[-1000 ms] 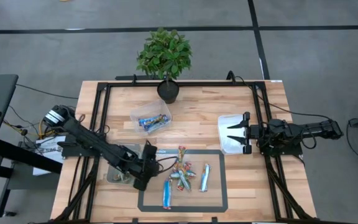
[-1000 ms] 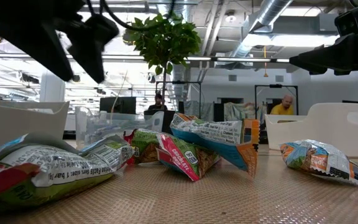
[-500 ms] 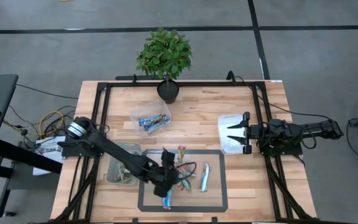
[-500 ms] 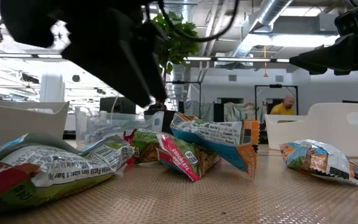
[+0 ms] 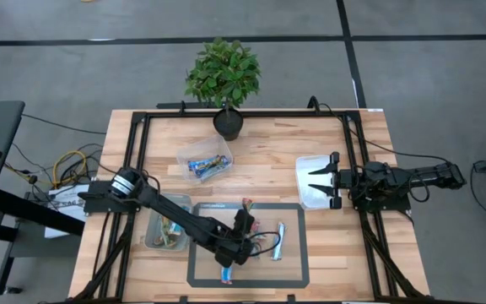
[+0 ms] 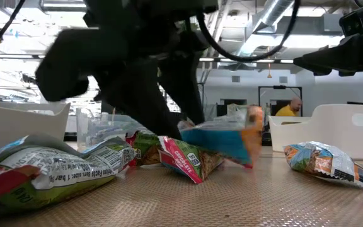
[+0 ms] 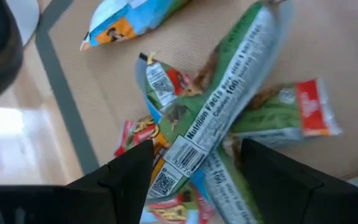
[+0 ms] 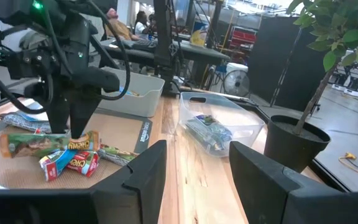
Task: Pick and place Granola Bars by type
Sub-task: Put the yellow granola bar into the gray bin
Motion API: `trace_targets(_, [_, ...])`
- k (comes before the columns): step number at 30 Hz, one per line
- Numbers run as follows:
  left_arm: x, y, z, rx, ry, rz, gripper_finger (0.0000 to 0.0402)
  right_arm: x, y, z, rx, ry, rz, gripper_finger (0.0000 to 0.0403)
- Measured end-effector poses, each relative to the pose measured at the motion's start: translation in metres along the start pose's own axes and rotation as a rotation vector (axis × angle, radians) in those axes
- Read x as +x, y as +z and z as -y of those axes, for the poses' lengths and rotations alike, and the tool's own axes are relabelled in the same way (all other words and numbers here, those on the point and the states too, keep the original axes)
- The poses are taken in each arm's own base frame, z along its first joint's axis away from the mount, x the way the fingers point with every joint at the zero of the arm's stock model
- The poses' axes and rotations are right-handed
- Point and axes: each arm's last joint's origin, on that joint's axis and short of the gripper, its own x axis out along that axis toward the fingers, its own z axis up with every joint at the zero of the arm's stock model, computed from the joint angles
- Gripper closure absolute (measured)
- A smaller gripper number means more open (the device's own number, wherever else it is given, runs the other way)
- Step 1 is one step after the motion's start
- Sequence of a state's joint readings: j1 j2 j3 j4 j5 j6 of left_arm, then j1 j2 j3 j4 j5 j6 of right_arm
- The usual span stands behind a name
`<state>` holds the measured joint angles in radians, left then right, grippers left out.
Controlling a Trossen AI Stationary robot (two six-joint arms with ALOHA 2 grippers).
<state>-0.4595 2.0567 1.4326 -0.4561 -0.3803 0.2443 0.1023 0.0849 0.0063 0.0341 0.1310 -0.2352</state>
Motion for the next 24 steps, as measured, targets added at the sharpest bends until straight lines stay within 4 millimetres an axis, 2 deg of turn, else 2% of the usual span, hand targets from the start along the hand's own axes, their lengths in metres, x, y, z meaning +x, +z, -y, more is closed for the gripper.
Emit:
trace_targets(9, [0.0053, -0.0017, -0.0074, 0.056, 0.026, -0.008, 0.0164, 0.0000, 0.0000, 0.0000, 0.000, 0.000, 0.000, 0.0232])
trace_targets(12, [0.0057, -0.0016, -0.0074, 0.054, -0.012, 0.003, 0.0177, 0.0000, 0.0001, 0.0000, 0.000, 0.000, 0.000, 0.0232])
trace_targets(15, [0.0058, -0.0014, -0.0069, 0.055, -0.043, 0.013, 0.0208, 0.0000, 0.0001, 0.0000, 0.000, 0.000, 0.000, 0.0232])
trace_targets(24, [0.0055, 0.0003, -0.0063, 0.050, -0.057, 0.033, 0.0335, 0.0000, 0.0000, 0.0000, 0.000, 0.000, 0.000, 0.0232])
